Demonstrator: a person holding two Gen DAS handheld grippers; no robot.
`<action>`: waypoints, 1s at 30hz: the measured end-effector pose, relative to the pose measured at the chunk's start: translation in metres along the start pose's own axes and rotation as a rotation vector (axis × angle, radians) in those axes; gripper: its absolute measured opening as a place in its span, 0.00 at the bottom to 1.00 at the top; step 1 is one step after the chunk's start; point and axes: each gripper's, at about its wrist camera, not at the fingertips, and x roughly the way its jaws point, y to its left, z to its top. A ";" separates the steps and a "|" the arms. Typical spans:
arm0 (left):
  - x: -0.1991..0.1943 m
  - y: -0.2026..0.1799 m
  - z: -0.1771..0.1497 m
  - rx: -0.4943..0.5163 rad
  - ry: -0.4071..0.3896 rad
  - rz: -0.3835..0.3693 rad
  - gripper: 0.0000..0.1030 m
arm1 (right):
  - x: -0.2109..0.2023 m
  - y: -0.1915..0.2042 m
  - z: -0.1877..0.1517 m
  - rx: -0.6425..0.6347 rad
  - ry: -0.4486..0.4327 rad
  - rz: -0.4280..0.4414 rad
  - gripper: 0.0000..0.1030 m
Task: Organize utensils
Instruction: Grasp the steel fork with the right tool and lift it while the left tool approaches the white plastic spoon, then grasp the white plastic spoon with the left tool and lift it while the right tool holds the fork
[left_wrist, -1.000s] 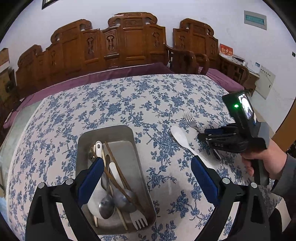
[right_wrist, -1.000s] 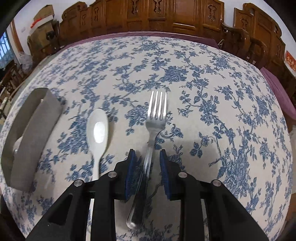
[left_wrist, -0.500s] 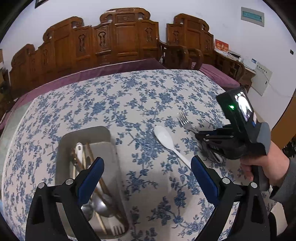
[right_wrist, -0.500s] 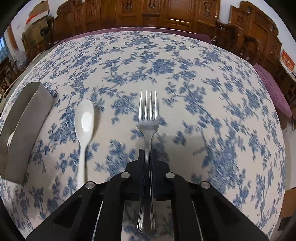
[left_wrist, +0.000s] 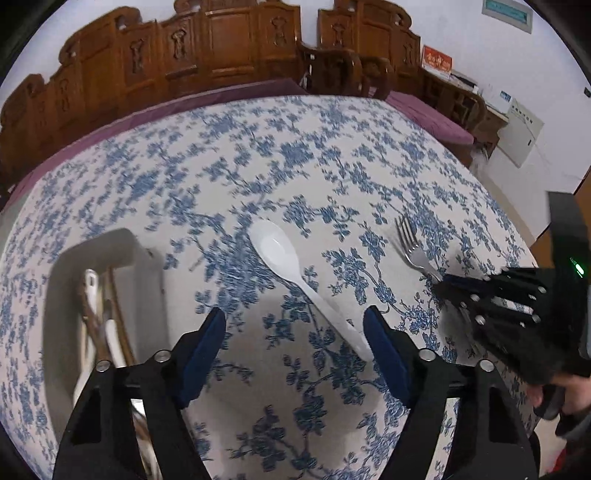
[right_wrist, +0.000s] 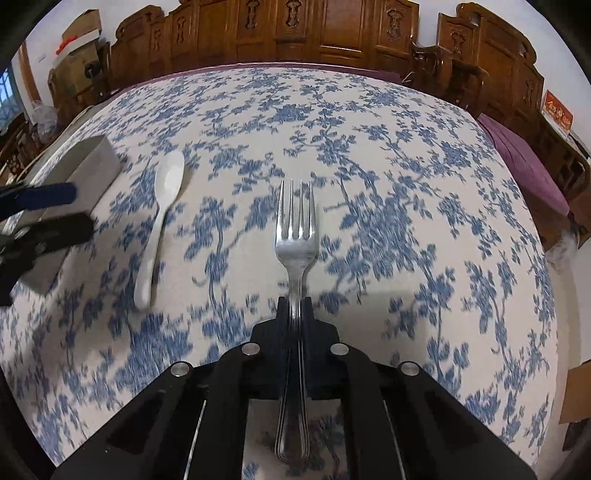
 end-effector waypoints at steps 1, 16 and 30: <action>0.004 -0.001 0.001 -0.001 0.009 -0.002 0.66 | -0.001 0.000 -0.003 -0.002 0.002 0.001 0.08; 0.064 -0.004 0.023 -0.094 0.210 0.015 0.41 | -0.005 -0.006 -0.020 -0.003 -0.029 0.010 0.08; 0.072 -0.021 0.031 -0.068 0.268 0.091 0.07 | -0.004 -0.004 -0.020 0.013 -0.030 -0.019 0.08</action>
